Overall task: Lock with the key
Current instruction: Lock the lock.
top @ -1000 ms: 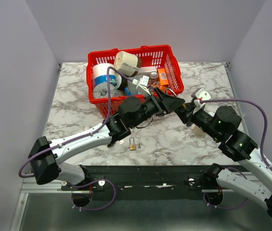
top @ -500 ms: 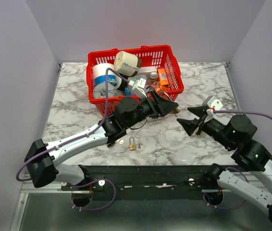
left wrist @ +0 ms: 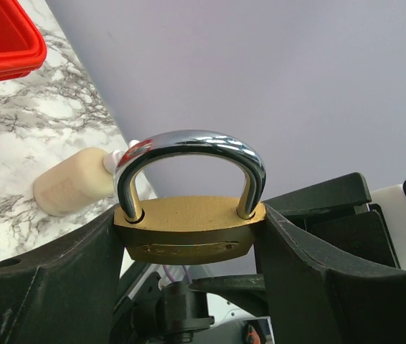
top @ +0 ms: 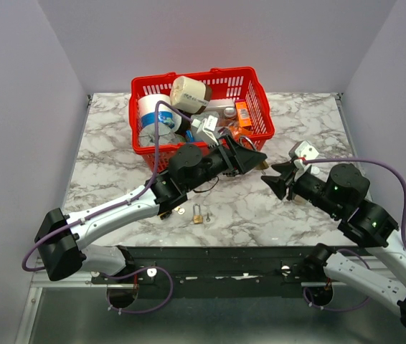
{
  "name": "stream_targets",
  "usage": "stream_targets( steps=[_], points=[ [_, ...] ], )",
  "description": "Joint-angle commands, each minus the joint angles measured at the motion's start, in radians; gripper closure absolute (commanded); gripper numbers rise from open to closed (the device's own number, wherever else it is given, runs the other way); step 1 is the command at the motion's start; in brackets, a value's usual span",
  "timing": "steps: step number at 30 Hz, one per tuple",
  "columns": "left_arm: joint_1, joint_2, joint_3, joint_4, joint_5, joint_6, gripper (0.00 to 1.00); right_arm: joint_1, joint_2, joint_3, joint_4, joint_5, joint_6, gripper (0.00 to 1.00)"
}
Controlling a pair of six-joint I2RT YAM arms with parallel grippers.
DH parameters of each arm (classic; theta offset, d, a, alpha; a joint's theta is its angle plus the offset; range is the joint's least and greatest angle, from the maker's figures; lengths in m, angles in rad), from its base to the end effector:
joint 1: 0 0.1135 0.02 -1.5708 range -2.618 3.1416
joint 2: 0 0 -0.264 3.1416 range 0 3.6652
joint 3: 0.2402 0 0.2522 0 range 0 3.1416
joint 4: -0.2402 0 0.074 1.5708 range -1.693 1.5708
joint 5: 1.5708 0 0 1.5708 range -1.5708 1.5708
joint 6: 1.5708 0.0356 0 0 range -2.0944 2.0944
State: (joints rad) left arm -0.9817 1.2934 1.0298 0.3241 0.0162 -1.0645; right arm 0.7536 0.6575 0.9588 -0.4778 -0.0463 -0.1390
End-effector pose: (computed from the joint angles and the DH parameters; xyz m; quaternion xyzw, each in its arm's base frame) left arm 0.1713 -0.2574 0.3681 -0.0225 0.6850 -0.6245 0.3744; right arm 0.0973 0.0936 0.3856 -0.3442 0.6850 0.2111 0.6064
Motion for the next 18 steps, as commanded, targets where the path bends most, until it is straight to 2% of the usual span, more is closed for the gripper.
stream_targets(
  steps=[1,6,11,14,15,17,18],
  points=[
    [-0.002,-0.04,0.007,0.096,0.005,-0.028,1.0,0.006,0.027,0.029,0.03,0.0,-0.014,0.51],
    [-0.003,-0.037,0.012,0.086,-0.002,-0.032,1.0,0.006,0.051,0.041,0.042,0.01,-0.025,0.64],
    [-0.003,-0.034,0.01,0.076,-0.009,-0.038,1.0,0.006,0.082,0.054,0.034,0.006,-0.037,0.64],
    [-0.003,-0.031,0.013,0.064,-0.009,-0.035,1.0,0.006,0.088,0.055,0.039,0.006,-0.045,0.67],
    [-0.003,-0.032,0.013,0.059,-0.009,-0.035,1.0,0.006,0.093,0.055,0.039,0.006,-0.047,0.79],
    [-0.002,-0.031,0.015,0.044,-0.034,-0.045,1.0,0.006,0.094,0.057,0.035,0.005,-0.05,0.9],
    [0.0,-0.032,0.013,0.041,-0.038,-0.045,1.0,0.006,0.094,0.057,0.031,0.005,-0.051,0.99]
  ],
)
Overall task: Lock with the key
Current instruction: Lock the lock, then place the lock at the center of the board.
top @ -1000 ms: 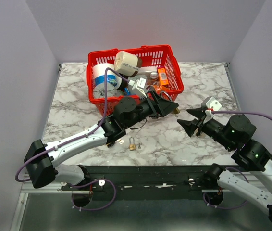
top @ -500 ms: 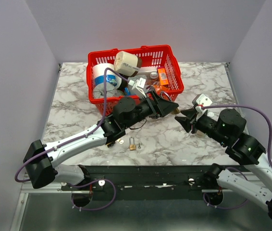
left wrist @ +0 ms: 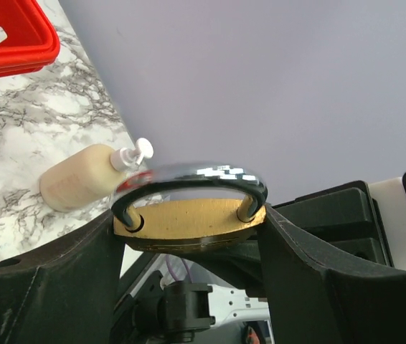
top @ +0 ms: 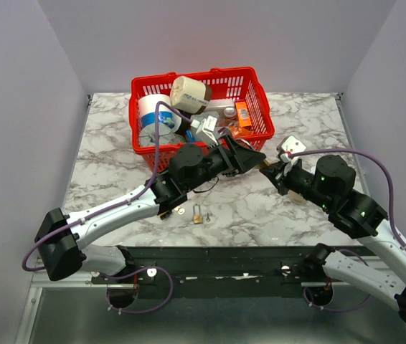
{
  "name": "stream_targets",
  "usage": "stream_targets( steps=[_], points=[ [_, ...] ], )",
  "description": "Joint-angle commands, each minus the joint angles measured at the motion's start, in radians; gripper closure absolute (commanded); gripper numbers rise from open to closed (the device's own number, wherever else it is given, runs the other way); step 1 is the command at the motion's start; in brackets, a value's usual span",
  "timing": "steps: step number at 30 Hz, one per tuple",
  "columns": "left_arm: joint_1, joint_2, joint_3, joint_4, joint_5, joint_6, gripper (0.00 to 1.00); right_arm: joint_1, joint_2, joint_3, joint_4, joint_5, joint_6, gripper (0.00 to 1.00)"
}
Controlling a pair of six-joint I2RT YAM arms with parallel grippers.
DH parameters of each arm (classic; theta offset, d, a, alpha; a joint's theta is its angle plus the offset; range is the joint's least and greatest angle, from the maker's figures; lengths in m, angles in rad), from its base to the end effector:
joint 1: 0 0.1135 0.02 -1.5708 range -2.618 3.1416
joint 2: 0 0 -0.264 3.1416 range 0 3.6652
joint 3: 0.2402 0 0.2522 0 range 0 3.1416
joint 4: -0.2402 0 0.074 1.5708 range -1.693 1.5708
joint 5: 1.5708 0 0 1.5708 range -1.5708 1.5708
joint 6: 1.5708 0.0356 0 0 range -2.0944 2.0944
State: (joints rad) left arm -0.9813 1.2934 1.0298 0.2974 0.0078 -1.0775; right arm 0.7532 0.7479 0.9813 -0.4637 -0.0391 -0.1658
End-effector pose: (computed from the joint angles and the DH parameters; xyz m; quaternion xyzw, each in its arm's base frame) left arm 0.1718 -0.2573 0.3652 -0.0306 0.6944 -0.6175 0.3682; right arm 0.1140 0.1088 0.3831 -0.3584 0.6969 0.1945 0.5900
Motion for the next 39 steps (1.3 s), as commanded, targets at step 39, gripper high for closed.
stream_targets(
  steps=[39],
  points=[
    [-0.076,0.012,-0.169,-0.448,-0.114,0.199,1.0,-0.058,-0.153,-0.127,-0.062,0.094,0.249,0.99]
  ],
)
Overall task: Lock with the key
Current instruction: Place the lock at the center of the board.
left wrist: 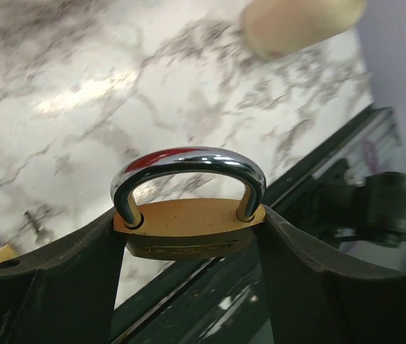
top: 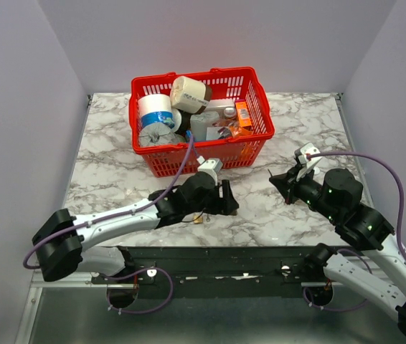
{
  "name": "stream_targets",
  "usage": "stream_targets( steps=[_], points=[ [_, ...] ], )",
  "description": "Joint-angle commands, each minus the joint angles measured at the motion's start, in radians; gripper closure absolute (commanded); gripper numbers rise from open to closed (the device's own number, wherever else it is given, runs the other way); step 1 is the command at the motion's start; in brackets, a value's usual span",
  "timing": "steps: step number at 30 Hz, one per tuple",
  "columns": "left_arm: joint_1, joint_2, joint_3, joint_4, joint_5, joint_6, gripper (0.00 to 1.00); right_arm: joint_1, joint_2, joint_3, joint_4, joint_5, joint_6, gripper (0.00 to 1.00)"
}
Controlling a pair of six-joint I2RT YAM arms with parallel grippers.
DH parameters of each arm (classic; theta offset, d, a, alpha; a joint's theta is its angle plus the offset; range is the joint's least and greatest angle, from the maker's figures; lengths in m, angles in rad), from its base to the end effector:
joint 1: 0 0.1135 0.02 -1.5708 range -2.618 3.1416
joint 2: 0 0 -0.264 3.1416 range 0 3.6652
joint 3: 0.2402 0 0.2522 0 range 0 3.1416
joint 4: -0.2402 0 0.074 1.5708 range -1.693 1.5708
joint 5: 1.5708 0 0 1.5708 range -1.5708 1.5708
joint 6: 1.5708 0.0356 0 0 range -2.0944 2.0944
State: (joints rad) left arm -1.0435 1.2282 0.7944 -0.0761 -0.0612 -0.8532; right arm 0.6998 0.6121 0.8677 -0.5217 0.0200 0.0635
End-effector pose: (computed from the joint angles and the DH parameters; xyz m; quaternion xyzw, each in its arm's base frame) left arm 0.1400 -0.2360 0.2602 0.0665 0.8597 -0.3955 0.3163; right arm 0.1011 0.0841 0.3564 -0.2428 0.7566 0.2187 0.5663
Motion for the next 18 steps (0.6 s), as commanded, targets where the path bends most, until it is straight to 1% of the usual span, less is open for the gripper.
stream_targets(
  steps=[1,4,8,11,18],
  points=[
    [-0.015,0.097,0.074,-0.091,-0.043,-0.035,1.0,-0.006,-0.018,-0.015,-0.004,0.04,0.019,0.99],
    [-0.013,0.158,0.08,-0.096,-0.046,-0.049,1.0,-0.008,-0.037,-0.03,-0.011,0.041,0.035,0.99],
    [-0.013,0.235,0.095,-0.128,-0.035,-0.115,1.0,-0.008,-0.058,-0.055,-0.018,0.038,0.056,0.99],
    [-0.013,0.269,0.091,-0.122,-0.028,-0.153,1.0,-0.01,-0.072,-0.075,-0.015,0.034,0.067,0.99],
    [-0.013,0.343,0.132,-0.126,-0.005,-0.187,1.0,-0.01,-0.094,-0.088,-0.015,0.028,0.073,0.99]
  ],
)
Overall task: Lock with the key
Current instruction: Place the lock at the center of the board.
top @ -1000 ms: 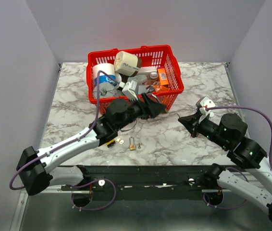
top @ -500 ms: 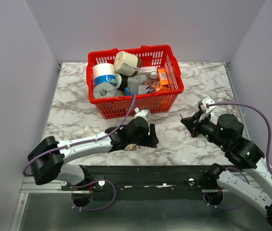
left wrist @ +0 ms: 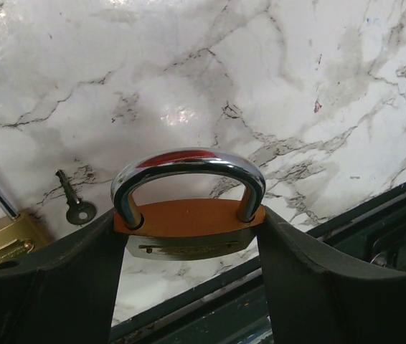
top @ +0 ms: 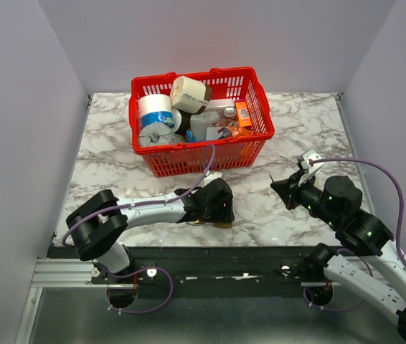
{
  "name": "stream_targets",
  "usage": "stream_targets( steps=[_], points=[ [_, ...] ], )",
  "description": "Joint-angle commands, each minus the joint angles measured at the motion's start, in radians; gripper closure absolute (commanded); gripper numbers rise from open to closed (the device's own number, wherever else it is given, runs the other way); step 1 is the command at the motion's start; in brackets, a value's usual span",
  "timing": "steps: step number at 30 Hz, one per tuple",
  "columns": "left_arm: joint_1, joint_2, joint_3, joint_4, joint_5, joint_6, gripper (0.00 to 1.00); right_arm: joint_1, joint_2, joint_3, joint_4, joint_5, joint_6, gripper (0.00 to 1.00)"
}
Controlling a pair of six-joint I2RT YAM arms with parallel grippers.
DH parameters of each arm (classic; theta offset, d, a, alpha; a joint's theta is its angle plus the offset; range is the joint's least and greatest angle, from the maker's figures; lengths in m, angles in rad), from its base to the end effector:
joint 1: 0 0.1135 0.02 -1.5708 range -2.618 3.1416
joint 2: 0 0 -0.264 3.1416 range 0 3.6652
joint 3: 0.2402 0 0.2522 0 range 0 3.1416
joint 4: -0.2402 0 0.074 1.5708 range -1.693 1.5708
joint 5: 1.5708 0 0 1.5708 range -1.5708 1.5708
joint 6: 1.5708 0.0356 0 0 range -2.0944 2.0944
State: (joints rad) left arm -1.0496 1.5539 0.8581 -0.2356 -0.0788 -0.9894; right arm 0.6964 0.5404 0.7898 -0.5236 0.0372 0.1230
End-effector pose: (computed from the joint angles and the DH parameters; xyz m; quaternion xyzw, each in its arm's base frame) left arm 0.1555 -0.2651 0.1786 0.0162 0.9485 -0.2479 0.1963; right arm 0.0942 0.0770 0.3383 -0.2146 0.7676 0.2269 0.5597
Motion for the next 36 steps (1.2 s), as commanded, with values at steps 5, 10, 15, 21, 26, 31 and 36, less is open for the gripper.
stream_targets(
  steps=[5,10,15,21,26,31,36],
  points=[
    [-0.006,0.078,0.108,-0.002,0.024,-0.064,1.0,-0.006,-0.039,-0.021,-0.016,0.009,0.015,0.99],
    [-0.001,0.121,0.137,-0.043,0.025,-0.087,0.96,-0.006,-0.048,-0.027,-0.026,0.016,0.02,0.99],
    [0.017,0.178,0.153,-0.085,0.03,-0.133,0.82,-0.006,-0.059,-0.029,-0.033,0.024,0.02,0.99],
    [0.025,0.209,0.17,-0.083,0.03,-0.135,0.75,-0.005,-0.074,-0.035,-0.038,0.024,0.02,0.99],
    [0.025,0.235,0.197,-0.148,0.008,-0.137,0.52,-0.006,-0.076,-0.038,-0.038,0.029,0.02,0.99],
    [0.025,0.236,0.19,-0.153,0.008,-0.15,0.34,-0.006,-0.082,-0.038,-0.041,0.039,0.021,0.99],
    [0.025,0.216,0.179,-0.16,0.004,-0.167,0.18,-0.006,-0.073,-0.034,-0.041,0.05,0.02,0.99]
  ],
)
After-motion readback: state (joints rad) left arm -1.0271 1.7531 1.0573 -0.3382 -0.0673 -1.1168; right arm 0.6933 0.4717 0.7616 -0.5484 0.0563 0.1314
